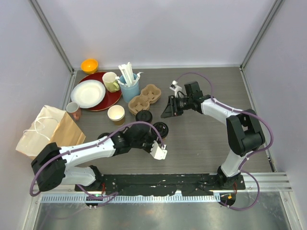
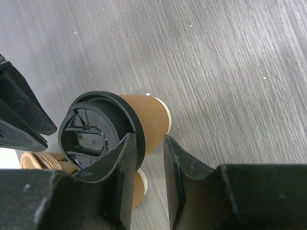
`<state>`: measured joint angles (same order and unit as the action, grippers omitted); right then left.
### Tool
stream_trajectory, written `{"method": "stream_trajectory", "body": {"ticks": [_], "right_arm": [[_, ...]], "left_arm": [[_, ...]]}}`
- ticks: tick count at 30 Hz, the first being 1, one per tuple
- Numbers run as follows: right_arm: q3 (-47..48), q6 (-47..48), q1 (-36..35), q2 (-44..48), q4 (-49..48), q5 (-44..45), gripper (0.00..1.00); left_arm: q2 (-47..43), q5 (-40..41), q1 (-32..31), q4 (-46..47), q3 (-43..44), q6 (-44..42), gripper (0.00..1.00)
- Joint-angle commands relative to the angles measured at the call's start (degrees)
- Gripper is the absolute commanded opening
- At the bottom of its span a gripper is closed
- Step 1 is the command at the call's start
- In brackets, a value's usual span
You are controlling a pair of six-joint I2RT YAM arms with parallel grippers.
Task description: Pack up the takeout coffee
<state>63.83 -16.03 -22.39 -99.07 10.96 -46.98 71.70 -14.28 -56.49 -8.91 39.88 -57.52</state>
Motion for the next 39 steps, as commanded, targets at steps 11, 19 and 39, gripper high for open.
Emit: {"method": "stream_trajectory", "body": {"ticks": [11, 19, 39], "right_arm": [[-2.48, 1.62, -0.63, 1.06, -0.68, -0.48, 0.35], [-5.73, 0.48, 0.15, 4.67, -0.77, 1.62, 0.34], [-13.11, -2.86, 1.56, 9.68, -3.14, 3.30, 0.30]], "left_arm": [[0.37, -1.10, 2.35, -1.73, 2.57, 0.65, 0.33], [0.28, -2.42, 4.37, -5.68, 3.98, -3.73, 0.29], [3.53, -6.98, 5.86, -5.51, 5.30, -12.80, 0.24]]}}
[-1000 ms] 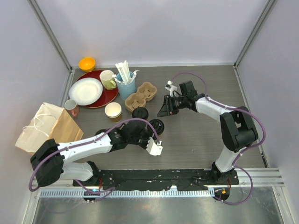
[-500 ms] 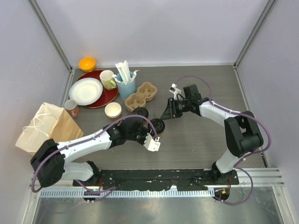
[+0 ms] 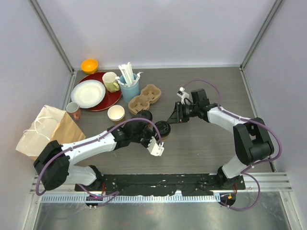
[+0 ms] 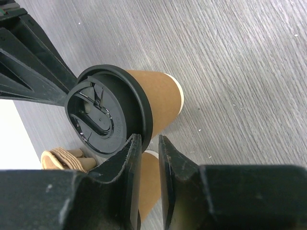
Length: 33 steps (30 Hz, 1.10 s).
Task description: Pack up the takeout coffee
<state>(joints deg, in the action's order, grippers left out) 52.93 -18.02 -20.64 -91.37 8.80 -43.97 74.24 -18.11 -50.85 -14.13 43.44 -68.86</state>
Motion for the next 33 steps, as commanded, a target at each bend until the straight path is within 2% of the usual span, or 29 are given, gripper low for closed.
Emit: {"method": "stream_trajectory", "body": {"ticks": [1, 4, 9, 21, 27, 30, 33], "right_arm": [[-2.74, -1.22, -0.19, 2.08, -1.41, 0.20, 0.29], [-6.86, -3.16, -0.27, 1.99, -4.75, 0.02, 0.19], [-10.38, -3.60, -0.27, 1.90, -6.69, 0.28, 0.10], [-17.93, -3.78, -0.27, 2.43, -8.45, 3.18, 0.01], [-19.44, -3.95, -0.27, 1.37, -11.08, 4.06, 0.01], [-17.43, -4.65, -0.19, 3.64, -9.94, 3.19, 0.12], [-15.15, -5.53, -0.27, 7.51, -9.15, 3.18, 0.18]], "left_arm": [[1.35, -3.25, 0.23, -0.54, 1.74, -1.45, 0.23], [2.05, -3.51, 0.23, -0.72, 1.47, -0.49, 0.21], [2.84, -3.43, 0.31, -2.48, 1.21, -0.22, 0.16], [4.51, -4.83, 0.40, -5.29, -0.90, -0.40, 0.07], [5.13, -5.62, 0.40, -5.56, -1.69, -0.57, 0.07], [4.78, -5.71, 0.40, -5.64, -1.25, -1.36, 0.06], [4.34, -6.15, 0.40, -7.31, -0.11, -2.15, 0.06]]}}
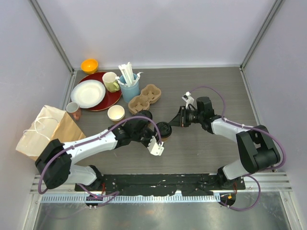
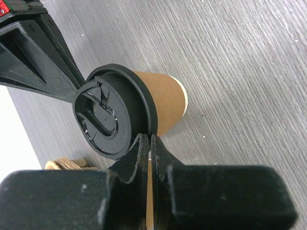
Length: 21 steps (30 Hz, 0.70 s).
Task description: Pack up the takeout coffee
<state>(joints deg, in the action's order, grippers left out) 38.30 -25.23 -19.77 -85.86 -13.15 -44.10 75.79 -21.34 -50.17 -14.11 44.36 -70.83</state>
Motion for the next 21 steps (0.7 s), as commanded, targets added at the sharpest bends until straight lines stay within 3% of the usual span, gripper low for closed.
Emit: {"method": "stream_trajectory", "body": {"ticks": [1, 9, 21], "right_arm": [[0.01, 1.24, -1.15, 2.80, 14.27, 3.75, 0.19], [3.35, -0.43, -1.15, 5.36, 14.29, 4.81, 0.29], [7.75, -0.70, -0.45, 6.50, 15.16, 5.95, 0.35]], "left_arm": [[2.61, -3.26, -0.28, -8.12, -0.77, -0.88, 0.06], [0.59, -4.41, -0.36, -10.41, 1.34, -2.12, 0.07], [-0.47, -4.32, -0.36, -11.29, 4.68, -1.68, 0.13]]}}
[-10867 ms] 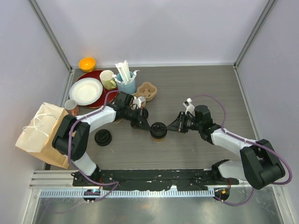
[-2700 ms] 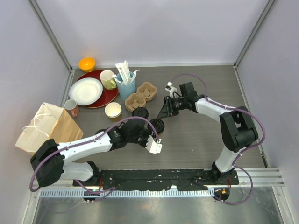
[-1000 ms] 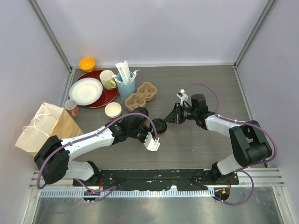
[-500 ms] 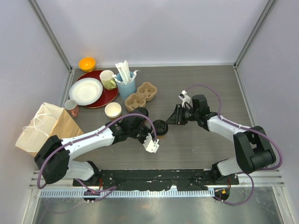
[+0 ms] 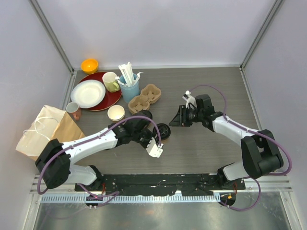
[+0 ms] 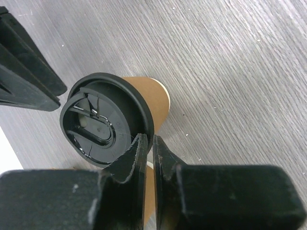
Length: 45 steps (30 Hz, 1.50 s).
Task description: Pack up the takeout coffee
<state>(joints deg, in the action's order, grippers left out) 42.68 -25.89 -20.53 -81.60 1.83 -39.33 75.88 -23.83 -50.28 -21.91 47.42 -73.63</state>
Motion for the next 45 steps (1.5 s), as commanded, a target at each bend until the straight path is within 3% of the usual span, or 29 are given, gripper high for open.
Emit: {"method": "stream_trajectory", "body": {"ticks": [1, 6, 15, 19, 26, 38, 45], "right_arm": [[3.64, 0.22, 0.32, 2.15, 0.81, 1.27, 0.34], [4.08, 1.63, 0.85, 2.41, 2.83, 1.45, 0.35], [0.48, 1.46, 0.93, 2.68, 1.96, -5.75, 0.34], [0.30, 1.54, 0.93, 1.80, 2.30, -3.65, 0.34], [-0.49, 1.81, 0.93, 0.13, 1.78, -2.59, 0.22], [-2.50, 1.90, 0.93, -3.47, -0.42, -2.33, 0.20], [-6.55, 2.07, 0.93, -3.21, 0.02, -1.10, 0.11]], "left_arm": [[-0.47, -1.74, -0.26, -3.40, 1.97, 1.46, 0.14], [-0.82, -1.13, -0.17, -2.17, 2.94, 2.87, 0.16], [0.06, 0.10, -0.17, 0.55, 3.64, 4.37, 0.19], [0.41, 0.37, -0.26, -0.06, 4.09, 4.37, 0.18], [1.55, 1.86, -0.26, 2.66, 2.59, 5.07, 0.21], [3.66, 2.13, -0.26, 4.25, 0.40, 4.89, 0.22], [4.89, 1.25, 0.18, 4.07, -1.36, 7.44, 0.17]]}}
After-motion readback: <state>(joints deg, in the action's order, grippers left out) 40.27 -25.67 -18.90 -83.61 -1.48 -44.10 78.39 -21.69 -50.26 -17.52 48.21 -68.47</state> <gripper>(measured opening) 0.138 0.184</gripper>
